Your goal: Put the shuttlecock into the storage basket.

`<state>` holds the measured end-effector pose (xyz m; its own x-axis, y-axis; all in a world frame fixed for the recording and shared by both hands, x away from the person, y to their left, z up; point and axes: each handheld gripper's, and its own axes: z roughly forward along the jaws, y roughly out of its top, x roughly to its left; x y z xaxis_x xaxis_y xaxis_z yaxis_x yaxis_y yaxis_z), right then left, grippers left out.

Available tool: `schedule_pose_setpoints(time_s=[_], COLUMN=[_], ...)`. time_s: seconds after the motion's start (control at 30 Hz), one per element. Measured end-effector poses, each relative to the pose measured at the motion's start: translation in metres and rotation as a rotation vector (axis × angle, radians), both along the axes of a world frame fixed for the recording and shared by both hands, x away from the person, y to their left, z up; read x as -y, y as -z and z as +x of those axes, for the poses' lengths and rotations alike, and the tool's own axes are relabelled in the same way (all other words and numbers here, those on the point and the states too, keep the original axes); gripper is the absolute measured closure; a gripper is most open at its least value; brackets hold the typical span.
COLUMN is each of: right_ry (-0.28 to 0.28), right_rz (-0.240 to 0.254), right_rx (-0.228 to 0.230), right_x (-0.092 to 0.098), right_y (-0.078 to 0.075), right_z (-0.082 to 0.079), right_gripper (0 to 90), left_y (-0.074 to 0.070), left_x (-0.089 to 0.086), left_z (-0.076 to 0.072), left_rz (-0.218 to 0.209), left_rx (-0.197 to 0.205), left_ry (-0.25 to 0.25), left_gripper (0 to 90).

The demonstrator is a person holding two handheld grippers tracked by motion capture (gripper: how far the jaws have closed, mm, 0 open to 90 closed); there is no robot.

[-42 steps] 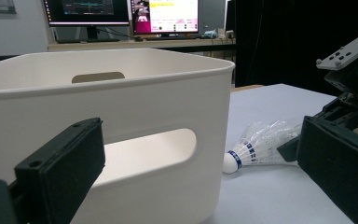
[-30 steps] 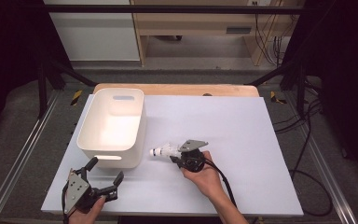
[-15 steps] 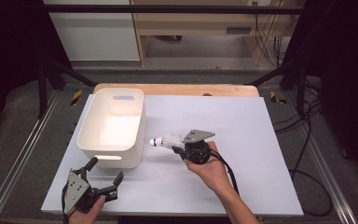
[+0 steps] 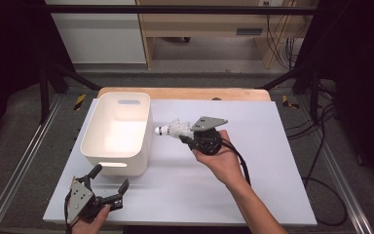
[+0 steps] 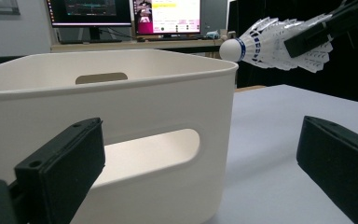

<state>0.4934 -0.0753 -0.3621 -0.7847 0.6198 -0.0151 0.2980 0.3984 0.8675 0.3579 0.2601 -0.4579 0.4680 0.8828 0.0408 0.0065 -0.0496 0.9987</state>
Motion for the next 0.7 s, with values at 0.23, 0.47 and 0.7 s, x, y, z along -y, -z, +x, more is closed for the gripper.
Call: schedule_pose_setpoints(time_s=[0.23,0.47,0.7], right_ry=[0.008,0.021,0.025], right_rz=[0.013,0.028,0.020], right_rx=[-0.020,-0.039,-0.026], right_x=[-0.004,-0.005,-0.006], right_y=[-0.006,-0.013,-0.025], right_z=[0.009,0.021,0.026], right_gripper=[89.3,89.3,89.3], left_y=[0.001,0.001,0.002], left_x=[0.000,0.002,0.002], left_z=[0.000,0.000,0.001], left_rz=[0.003,0.015,0.012], left_rx=[-0.002,-0.002,-0.004], left_ry=[-0.004,0.000,-0.001], left_gripper=[1.0,1.0,1.0])
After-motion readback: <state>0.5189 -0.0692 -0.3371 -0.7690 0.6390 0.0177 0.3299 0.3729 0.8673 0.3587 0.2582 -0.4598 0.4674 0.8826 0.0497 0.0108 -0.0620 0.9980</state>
